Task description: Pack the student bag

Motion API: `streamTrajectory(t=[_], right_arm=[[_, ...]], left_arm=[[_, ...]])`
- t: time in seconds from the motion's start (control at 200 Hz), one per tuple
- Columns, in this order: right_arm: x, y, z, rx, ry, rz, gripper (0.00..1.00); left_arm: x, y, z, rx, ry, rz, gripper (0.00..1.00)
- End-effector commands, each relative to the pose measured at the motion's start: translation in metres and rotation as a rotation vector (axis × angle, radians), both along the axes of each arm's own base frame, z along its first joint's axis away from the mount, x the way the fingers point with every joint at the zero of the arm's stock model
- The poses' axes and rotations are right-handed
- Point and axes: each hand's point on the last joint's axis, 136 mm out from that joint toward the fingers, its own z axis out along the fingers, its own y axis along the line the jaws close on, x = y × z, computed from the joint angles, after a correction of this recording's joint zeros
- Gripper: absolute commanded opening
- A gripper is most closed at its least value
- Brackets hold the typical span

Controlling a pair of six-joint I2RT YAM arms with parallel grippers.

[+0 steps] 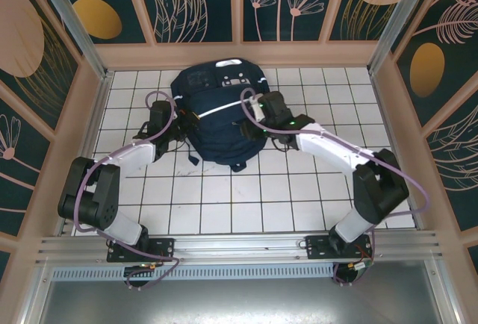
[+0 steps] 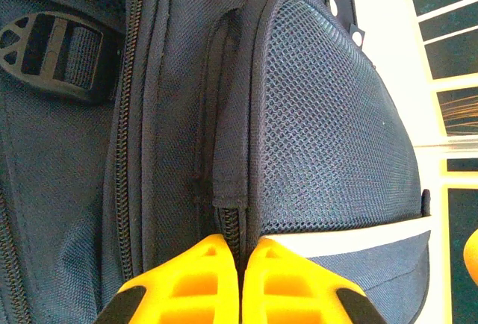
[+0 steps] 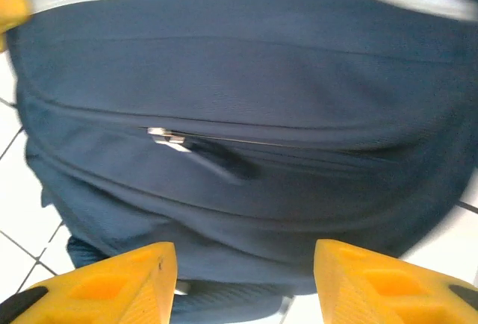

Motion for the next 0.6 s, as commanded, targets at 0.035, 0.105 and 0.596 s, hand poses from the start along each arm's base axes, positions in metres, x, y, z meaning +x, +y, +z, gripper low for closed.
streamTrajectory(t=[0.035, 0.105, 0.596], right_arm=[[0.005, 0.021, -0.005, -0.032, -0.019, 0.104, 0.53], [0.013, 0.023, -0.007, -0.064, -0.045, 0.101, 0.54], [0.039, 0.031, -0.023, -0.177, -0.093, 0.07, 0.63]], left_arm=[[0.012, 0.006, 0.01, 0.026, -0.036, 0.014, 0.0], [0.012, 0.005, 0.011, 0.024, -0.037, 0.01, 0.0], [0.013, 0.002, 0.014, 0.004, -0.04, 0.001, 0.0]])
